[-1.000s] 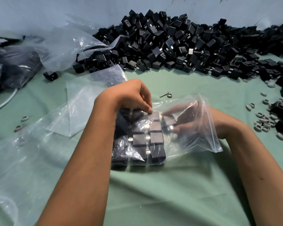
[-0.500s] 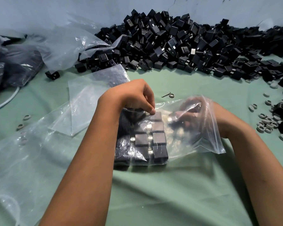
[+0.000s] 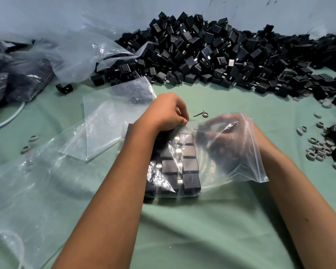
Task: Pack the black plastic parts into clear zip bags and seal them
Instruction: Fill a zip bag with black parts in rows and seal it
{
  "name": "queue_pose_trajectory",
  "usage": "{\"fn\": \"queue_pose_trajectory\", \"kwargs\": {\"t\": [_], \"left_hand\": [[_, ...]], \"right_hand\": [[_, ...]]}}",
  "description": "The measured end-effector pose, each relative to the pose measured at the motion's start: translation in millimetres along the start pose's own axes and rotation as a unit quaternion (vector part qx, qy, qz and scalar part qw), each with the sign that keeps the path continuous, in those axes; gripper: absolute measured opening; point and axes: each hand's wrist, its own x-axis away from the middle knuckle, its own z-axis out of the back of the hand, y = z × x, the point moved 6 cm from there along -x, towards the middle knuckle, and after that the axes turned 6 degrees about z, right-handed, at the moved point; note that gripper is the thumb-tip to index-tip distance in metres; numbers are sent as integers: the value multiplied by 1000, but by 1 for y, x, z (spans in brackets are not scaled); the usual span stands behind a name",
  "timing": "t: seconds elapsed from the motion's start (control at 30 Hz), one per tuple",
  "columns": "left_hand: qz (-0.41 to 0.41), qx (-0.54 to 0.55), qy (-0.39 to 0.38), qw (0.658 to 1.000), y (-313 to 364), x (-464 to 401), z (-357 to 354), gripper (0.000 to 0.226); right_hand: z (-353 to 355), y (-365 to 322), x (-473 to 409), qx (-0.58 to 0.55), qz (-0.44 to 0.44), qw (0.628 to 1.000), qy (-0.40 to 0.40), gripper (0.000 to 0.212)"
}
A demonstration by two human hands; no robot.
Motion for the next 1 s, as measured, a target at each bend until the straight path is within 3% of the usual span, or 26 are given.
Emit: {"fn": "queue_pose_trajectory", "kwargs": {"t": [0.07,0.17,0.27,0.33,0.47,0.53,0.63,0.83,1.0], "left_hand": [[-1,-2,17,1000,0,0,0,17],[-1,-12,41,999,1,0,1,14],[-5,-9,59,998,4,0,2,14],[-8,-6,69,998,4,0,5,13],[-1,-5,83,997,-2,-2,14,8],[7,2,82,997,-7,-2,19,9],[11,20,76,997,-11,-2,25,15],[30,36,53,997,-20,1,32,8],[40,18,-26,999,-28,8,36,4]], "right_hand": [[-8,-7,2,34,20,999,-20,16],[-18,-20,7,33,121,992,-23,10],[-19,-20,7,41,152,988,7,17],[-16,-10,3,66,129,989,30,27],[-8,10,0,34,13,997,67,24],[-10,0,4,-9,24,998,49,25],[-17,-18,15,-53,76,994,52,45],[-18,-11,14,-22,36,998,52,21],[-20,-15,17,-67,43,996,39,5]]}}
